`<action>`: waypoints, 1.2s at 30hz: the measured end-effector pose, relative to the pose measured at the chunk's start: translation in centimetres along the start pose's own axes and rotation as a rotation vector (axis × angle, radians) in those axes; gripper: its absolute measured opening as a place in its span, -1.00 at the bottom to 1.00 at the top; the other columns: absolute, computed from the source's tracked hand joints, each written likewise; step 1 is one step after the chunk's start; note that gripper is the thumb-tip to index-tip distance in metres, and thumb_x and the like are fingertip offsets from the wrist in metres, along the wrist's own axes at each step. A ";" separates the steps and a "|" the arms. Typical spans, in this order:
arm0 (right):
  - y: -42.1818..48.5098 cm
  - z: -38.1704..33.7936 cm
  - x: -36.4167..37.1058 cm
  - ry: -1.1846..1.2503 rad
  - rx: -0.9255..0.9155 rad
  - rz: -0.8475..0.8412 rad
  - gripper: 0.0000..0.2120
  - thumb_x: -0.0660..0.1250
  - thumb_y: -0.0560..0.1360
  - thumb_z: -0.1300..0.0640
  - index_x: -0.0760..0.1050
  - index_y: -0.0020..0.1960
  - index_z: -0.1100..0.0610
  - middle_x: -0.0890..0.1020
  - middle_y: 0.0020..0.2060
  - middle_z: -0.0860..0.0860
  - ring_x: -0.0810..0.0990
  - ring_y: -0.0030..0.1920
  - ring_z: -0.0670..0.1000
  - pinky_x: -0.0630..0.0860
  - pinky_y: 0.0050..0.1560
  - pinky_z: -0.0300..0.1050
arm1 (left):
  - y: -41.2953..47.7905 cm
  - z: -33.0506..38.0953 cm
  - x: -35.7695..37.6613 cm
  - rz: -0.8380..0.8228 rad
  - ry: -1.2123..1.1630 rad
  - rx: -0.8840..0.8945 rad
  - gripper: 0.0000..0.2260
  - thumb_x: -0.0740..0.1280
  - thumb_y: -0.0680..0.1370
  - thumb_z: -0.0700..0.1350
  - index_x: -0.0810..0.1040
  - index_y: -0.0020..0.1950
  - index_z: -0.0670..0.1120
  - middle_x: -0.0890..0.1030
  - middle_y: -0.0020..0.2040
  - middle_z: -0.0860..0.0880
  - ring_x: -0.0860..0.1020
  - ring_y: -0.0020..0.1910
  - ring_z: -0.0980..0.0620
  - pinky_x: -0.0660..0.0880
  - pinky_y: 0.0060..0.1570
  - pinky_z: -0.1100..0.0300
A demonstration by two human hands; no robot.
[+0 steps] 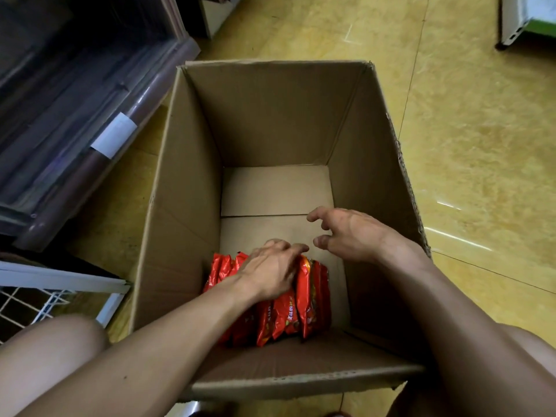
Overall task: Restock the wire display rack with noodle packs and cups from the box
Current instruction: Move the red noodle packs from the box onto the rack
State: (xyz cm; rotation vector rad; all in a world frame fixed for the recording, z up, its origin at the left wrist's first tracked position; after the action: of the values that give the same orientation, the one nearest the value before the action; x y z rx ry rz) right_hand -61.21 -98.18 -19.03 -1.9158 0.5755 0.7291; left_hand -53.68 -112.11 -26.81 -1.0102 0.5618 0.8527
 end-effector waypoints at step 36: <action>-0.5 -1.1 -0.2 0.172 0.011 -0.052 -0.24 0.37 0.48 -0.32 0.16 0.57 -0.15 0.45 0.43 -0.01 0.48 0.37 0.07 0.47 0.36 0.11 | -2.4 -1.3 -11.5 0.585 -0.177 -0.001 -0.90 0.23 0.66 -0.02 0.43 0.05 -0.03 0.55 -0.11 0.03 0.56 -0.02 -0.12 0.35 -0.13 0.07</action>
State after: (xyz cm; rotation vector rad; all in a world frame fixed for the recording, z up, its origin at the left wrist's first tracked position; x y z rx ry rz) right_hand -60.73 -98.91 -18.24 -1.9883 0.6311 0.5299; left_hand -58.20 -117.95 -17.55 -0.7647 0.7174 1.4436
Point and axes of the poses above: each hand's wrist, its own y-axis towards the middle knuckle, its own x-axis out of the palm, z = x × y, the point moved 3 cm from there along y, towards the middle knuckle
